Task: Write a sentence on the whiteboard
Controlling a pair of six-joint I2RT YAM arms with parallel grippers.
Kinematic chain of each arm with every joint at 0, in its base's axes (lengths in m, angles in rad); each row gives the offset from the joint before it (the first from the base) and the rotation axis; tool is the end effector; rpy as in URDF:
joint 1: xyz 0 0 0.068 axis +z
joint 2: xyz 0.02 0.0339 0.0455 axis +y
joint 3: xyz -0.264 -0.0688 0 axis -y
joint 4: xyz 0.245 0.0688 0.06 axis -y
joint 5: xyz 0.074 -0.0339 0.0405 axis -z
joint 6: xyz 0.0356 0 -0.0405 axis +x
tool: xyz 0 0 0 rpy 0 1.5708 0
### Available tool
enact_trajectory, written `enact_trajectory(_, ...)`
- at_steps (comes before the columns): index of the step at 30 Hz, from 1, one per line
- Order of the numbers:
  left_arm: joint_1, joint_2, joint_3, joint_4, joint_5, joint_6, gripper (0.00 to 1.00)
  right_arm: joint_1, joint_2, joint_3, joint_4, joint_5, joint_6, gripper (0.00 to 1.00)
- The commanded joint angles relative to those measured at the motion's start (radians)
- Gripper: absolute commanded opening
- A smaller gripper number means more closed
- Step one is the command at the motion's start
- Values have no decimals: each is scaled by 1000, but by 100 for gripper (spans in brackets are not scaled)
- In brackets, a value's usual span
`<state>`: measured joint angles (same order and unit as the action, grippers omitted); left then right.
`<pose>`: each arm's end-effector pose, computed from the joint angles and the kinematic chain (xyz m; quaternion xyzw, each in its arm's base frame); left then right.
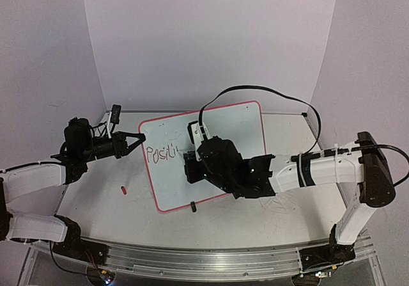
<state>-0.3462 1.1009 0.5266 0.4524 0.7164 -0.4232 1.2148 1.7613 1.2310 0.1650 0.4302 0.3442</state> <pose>0.2167 -0.1030 0.2539 0.2052 0.7098 -0.4763 0.4768 0.1572 0.3801 0.2626 -0.2296 0.7808 0.2642 0.5175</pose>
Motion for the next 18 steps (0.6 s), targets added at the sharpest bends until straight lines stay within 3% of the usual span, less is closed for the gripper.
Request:
enact_trajectory(1,-10,0,17,40,11,37,0,-3,-18,-24,-46,13,26,0)
enact_trajectory(18,-10,-2,17,40,12,36,0,3,-12,-9,-11,63,10,0)
